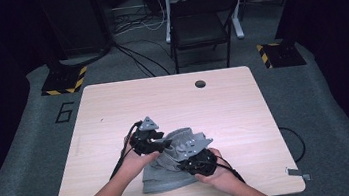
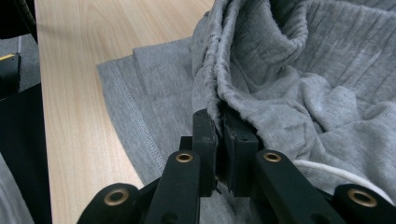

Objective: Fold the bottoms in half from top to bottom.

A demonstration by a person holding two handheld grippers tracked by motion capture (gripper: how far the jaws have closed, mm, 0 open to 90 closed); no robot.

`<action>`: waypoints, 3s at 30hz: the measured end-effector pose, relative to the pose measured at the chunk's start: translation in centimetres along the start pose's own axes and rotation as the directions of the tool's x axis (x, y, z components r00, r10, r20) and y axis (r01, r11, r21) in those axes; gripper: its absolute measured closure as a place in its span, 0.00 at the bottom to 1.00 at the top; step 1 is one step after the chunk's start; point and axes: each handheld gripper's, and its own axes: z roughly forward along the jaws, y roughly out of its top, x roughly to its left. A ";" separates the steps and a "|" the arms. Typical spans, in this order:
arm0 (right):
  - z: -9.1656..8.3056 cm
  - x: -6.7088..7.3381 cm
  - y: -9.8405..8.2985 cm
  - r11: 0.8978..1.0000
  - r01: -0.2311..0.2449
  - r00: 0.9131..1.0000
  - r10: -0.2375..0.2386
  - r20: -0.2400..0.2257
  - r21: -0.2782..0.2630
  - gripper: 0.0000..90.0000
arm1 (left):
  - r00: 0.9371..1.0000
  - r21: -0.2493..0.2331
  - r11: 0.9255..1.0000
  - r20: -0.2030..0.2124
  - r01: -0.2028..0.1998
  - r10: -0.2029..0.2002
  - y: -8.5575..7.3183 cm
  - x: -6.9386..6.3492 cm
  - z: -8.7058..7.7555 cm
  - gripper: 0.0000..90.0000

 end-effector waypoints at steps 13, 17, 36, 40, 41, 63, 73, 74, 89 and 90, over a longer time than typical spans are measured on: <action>-0.3 0.6 -0.5 1.000 -0.003 1.000 0.002 0.024 0.013 0.94 | 0.998 0.017 1.000 0.051 -0.026 0.025 -1.4 -0.3 -0.3 0.93; -1.0 0.8 -0.2 1.000 -0.012 0.999 0.012 0.048 -0.004 0.95 | 0.997 -0.024 0.999 0.056 -0.042 0.043 -1.4 -0.3 -1.6 0.94; -2.9 3.6 -1.7 1.000 0.007 0.998 -0.009 0.070 0.027 0.80 | 0.967 -0.063 0.985 0.194 -0.158 0.167 -5.2 -4.7 -4.3 0.93; -4.9 3.9 -2.2 1.000 -0.007 0.999 0.007 0.050 -0.003 0.75 | 0.962 -0.038 0.985 0.214 -0.166 0.171 -6.5 -5.5 -4.4 0.90; -5.6 3.9 -2.4 1.000 -0.023 0.998 0.024 0.056 -0.018 0.75 | 0.962 -0.037 0.986 0.218 -0.160 0.164 -6.8 -5.6 -4.5 0.89; -7.0 2.5 -1.0 0.994 -0.049 0.994 0.059 0.095 -0.101 0.53 | 0.983 -0.076 0.995 0.168 -0.065 0.077 -7.2 -4.1 -5.6 0.60; -4.4 2.8 -0.8 0.999 0.045 0.995 -0.042 0.092 -0.027 0.46 | 0.973 -0.041 0.993 0.202 -0.107 0.113 -7.3 -5.9 -4.0 0.51; -4.1 2.8 -0.8 0.999 0.048 0.994 -0.047 0.096 -0.014 0.47 | 0.971 -0.041 0.993 0.208 -0.108 0.114 -7.4 -5.9 -3.8 0.51; -1.9 2.8 -2.9 0.994 0.062 0.997 -0.065 0.032 0.091 0.49 | 0.971 0.031 0.992 0.210 -0.123 0.114 -9.3 -6.0 -1.4 0.55; -1.8 2.9 -2.9 0.994 0.056 0.998 -0.059 0.035 0.094 0.49 | 0.969 0.034 0.992 0.219 -0.123 0.113 -9.3 -5.9 -1.4 0.55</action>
